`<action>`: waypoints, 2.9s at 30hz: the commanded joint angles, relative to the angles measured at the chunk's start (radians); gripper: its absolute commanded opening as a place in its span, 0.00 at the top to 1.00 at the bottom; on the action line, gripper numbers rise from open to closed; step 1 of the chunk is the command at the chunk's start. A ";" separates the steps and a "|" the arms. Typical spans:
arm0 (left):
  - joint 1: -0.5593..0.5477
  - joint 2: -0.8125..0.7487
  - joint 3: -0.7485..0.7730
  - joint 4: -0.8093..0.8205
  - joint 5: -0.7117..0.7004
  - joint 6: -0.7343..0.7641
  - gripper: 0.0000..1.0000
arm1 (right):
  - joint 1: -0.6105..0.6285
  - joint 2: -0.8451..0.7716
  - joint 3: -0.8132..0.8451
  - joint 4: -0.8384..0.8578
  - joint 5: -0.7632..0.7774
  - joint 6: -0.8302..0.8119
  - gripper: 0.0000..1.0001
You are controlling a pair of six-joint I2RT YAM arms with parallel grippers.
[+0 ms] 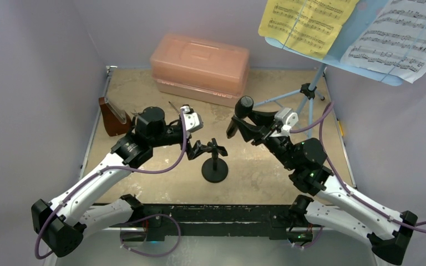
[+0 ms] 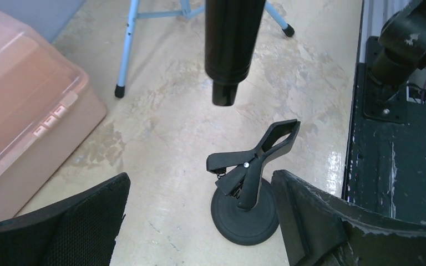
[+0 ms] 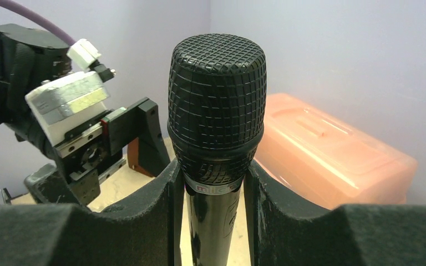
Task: Pack up the instrument practice props
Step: Remove the microphone from the microphone stand, then place the microphone at the center of the board.
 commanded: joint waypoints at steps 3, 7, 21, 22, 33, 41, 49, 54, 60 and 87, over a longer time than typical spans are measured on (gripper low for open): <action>0.008 -0.076 -0.019 0.102 -0.075 -0.072 0.01 | -0.002 0.139 0.096 0.184 -0.055 0.013 1.00; 0.015 -0.106 -0.040 0.147 -0.077 -0.091 0.01 | -0.003 0.233 0.138 0.262 -0.085 0.031 1.00; 0.101 -0.153 -0.090 0.289 -0.174 -0.187 0.07 | -0.002 0.440 0.166 0.510 -0.314 0.250 1.00; 0.103 -0.150 -0.090 0.289 -0.166 -0.187 0.08 | -0.002 0.449 0.167 0.520 -0.323 0.261 1.00; 0.105 -0.104 -0.063 0.255 -0.037 -0.152 0.65 | -0.002 0.500 0.156 0.582 -0.381 0.337 1.00; 0.105 -0.049 0.007 0.093 -0.174 -0.178 1.00 | -0.002 0.456 0.105 0.491 -0.308 0.299 0.97; 0.105 0.014 0.007 -0.027 -0.445 -0.280 1.00 | -0.003 0.343 -0.005 0.412 -0.187 0.187 0.37; 0.124 0.042 -0.022 -0.045 -0.596 -0.330 1.00 | -0.003 0.263 -0.095 0.389 -0.110 0.129 0.17; 0.217 0.121 -0.019 -0.137 -0.749 -0.400 1.00 | -0.002 0.179 -0.195 0.388 -0.033 0.088 0.02; 0.608 0.510 -0.015 -0.341 -0.926 -0.603 1.00 | -0.003 0.092 -0.324 0.460 0.073 0.089 0.02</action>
